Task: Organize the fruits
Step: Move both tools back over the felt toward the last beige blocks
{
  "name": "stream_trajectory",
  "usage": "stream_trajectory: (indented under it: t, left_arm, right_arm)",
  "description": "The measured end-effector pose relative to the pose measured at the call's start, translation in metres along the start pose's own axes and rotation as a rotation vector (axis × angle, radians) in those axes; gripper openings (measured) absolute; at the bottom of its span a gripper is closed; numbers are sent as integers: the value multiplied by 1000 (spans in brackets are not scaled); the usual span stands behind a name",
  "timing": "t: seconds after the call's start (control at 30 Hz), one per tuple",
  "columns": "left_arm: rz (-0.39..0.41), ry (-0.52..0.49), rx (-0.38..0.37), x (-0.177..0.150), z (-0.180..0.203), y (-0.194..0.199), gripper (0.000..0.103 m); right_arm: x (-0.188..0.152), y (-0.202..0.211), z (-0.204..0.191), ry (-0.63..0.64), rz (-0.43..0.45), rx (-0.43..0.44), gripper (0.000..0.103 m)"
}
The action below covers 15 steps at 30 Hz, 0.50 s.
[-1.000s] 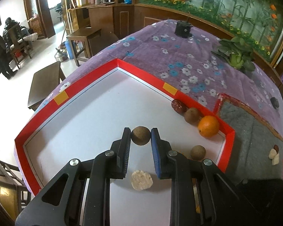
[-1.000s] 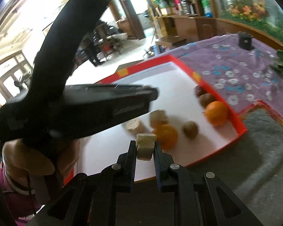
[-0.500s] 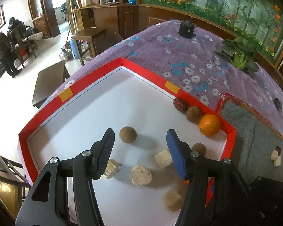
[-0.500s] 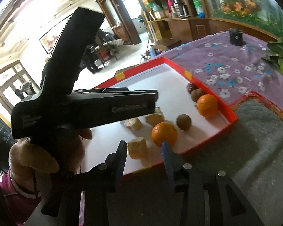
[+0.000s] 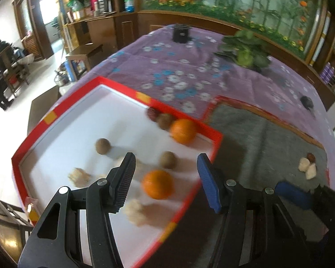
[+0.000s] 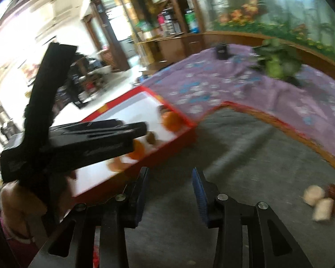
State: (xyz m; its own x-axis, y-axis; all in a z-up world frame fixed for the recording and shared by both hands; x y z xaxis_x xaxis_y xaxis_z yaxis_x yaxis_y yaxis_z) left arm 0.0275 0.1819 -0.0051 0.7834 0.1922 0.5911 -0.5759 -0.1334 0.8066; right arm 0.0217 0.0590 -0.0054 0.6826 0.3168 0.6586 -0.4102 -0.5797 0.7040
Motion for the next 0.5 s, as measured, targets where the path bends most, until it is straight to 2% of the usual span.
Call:
stream_trajectory:
  t: [0.23, 0.5]
  left_arm:
    - [-26, -89, -69, -16, 65, -2, 58]
    - [-45, -198, -144, -24, 132, -4, 57]
  right_arm:
    - [-25, 30, 58, -72, 18, -141, 42]
    - [-53, 73, 116, -145, 39, -243, 45]
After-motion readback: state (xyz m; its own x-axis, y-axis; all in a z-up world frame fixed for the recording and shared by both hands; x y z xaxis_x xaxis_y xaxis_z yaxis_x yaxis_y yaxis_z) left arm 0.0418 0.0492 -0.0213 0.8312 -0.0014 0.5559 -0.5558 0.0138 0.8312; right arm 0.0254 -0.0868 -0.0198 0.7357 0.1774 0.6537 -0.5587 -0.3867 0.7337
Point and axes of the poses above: each gripper's, at about its wrist camera, not at the fingertips, and y roughly against the way its jaws point, z to its right, x to its top, the point moved 8 cm from there along -y, roughly the way its jaws point, and after that the axes turned 2 degrees about -y, right-handed, at the moved point
